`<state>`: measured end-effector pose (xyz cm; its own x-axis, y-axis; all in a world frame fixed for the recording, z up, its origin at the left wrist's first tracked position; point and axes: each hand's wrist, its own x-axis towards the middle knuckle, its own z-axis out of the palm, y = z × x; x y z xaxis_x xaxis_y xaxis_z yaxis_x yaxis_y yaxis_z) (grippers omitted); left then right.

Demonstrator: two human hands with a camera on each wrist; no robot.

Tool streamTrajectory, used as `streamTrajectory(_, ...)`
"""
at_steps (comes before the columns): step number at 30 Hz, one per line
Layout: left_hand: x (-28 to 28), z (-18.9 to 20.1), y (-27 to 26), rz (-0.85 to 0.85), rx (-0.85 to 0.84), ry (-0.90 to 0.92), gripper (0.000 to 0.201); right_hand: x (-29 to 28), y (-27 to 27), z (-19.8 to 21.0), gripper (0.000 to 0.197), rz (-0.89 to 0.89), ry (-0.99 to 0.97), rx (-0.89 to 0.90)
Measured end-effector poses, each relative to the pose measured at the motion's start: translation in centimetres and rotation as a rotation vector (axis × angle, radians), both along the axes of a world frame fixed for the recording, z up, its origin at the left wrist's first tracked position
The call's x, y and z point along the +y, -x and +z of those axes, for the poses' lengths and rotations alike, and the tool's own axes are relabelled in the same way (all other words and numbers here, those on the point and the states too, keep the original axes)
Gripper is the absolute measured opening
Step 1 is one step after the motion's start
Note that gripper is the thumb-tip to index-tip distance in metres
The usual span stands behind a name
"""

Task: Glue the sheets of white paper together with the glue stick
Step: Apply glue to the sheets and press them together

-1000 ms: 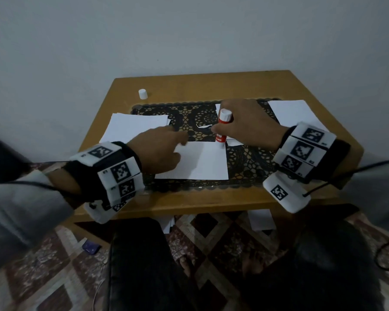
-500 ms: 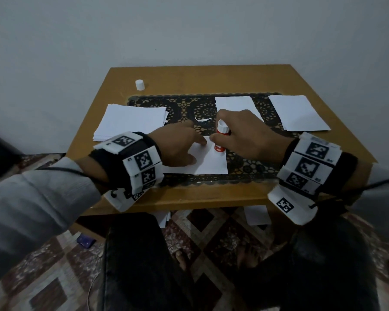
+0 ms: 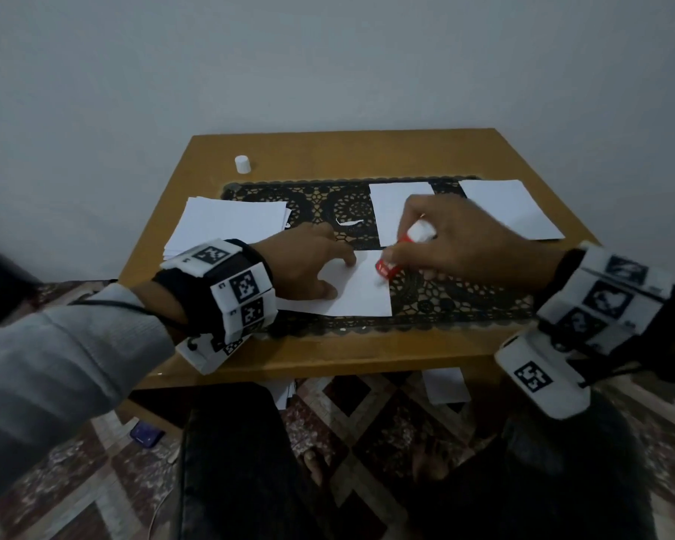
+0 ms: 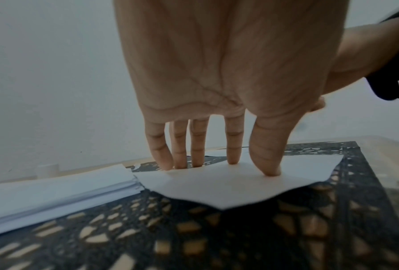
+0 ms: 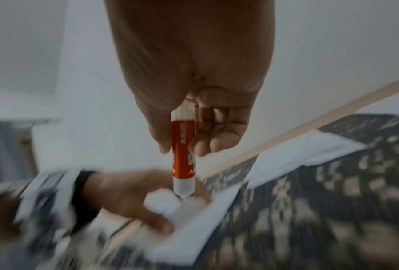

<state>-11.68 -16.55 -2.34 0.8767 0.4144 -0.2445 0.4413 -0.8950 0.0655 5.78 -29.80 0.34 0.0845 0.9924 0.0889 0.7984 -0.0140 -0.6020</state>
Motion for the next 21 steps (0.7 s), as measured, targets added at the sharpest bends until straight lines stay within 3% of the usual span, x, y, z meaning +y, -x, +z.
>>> streamTrajectory(4, 0.2, 0.1, 0.4, -0.041, 0.049, 0.001, 0.066, 2.2, -3.4, 1.7, 0.025, -0.092, 0.022, 0.267)
streamTrajectory(11, 0.5, -0.1, 0.3, -0.066, 0.057, -0.017, 0.071, 9.4, -4.9, 0.3, 0.023, -0.214, -0.027, 0.245)
streamTrajectory(16, 0.8, -0.3, 0.5, -0.076, 0.027, -0.040, 0.076, 15.1, -5.7, -1.6, 0.036, -0.343, -0.148, 0.082)
streamTrajectory(21, 1.4, -0.8, 0.6, -0.060, -0.018, -0.014, 0.085, 19.0, -7.5, -2.2, 0.039, -0.383, -0.100, -0.185)
